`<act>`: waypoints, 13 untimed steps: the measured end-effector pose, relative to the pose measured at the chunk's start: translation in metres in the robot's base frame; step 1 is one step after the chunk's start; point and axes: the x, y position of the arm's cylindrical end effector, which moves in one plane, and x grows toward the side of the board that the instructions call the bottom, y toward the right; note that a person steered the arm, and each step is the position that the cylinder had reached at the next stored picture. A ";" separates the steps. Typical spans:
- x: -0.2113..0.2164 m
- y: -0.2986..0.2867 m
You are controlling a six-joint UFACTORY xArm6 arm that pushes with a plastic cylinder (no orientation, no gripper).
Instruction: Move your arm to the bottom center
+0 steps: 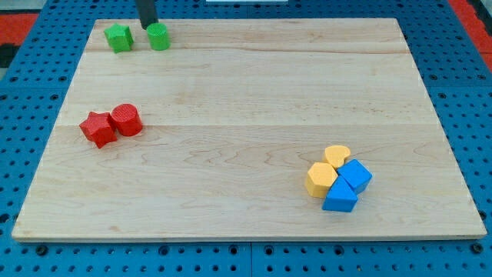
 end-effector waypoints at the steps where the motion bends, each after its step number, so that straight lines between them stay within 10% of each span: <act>1: -0.014 0.004; 3: -0.014 0.134; 13: -0.008 0.143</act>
